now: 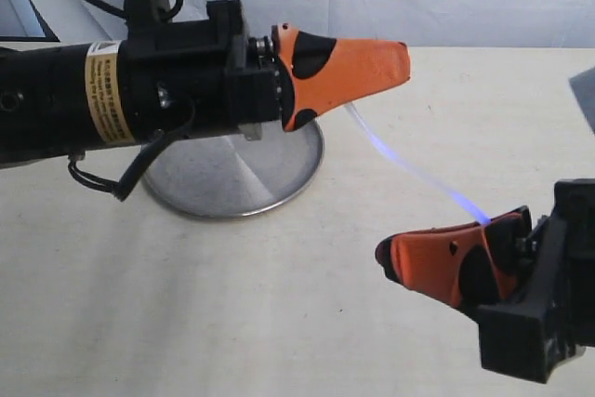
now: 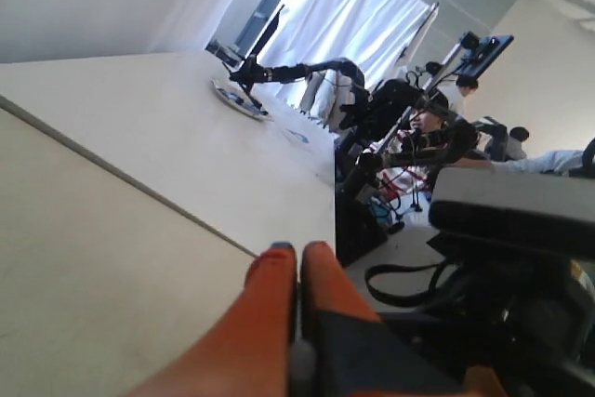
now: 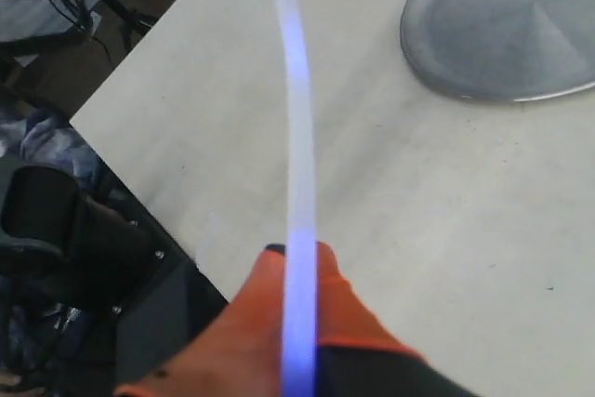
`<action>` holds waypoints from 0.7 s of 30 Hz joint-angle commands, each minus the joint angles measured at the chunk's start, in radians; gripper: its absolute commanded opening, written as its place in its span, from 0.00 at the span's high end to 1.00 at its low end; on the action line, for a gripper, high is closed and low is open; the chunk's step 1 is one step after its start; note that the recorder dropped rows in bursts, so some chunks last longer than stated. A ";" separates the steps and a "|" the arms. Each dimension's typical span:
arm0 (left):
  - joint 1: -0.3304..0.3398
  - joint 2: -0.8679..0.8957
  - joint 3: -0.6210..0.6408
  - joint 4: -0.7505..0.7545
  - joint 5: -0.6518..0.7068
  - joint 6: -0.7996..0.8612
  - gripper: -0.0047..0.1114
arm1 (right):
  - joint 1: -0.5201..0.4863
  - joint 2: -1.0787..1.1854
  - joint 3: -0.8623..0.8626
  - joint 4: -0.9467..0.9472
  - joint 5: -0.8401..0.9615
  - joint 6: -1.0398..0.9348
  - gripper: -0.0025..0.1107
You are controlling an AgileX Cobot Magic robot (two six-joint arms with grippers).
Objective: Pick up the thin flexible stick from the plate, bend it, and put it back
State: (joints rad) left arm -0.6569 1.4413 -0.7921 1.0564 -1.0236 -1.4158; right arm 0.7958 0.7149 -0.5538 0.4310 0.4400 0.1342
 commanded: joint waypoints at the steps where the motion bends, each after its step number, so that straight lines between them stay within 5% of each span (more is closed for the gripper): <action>1: -0.003 -0.005 0.003 0.071 0.012 -0.004 0.96 | -0.005 -0.027 0.000 -0.010 -0.047 -0.010 0.99; 10: -0.003 -0.010 -0.001 -0.099 -0.193 0.003 0.96 | -0.003 0.123 0.000 -0.034 0.000 -0.012 0.99; 16: -0.003 -0.010 -0.001 0.108 -0.010 0.044 0.96 | 0.006 0.114 -0.013 0.214 -0.011 -0.245 0.99; 21: -0.003 -0.010 -0.001 0.277 0.019 -0.123 0.96 | 0.006 0.023 -0.062 0.138 -0.051 -0.248 0.99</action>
State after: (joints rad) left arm -0.6525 1.4339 -0.7956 1.2129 -0.9752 -1.4684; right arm 0.8016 0.7831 -0.5801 0.6065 0.4943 -0.0871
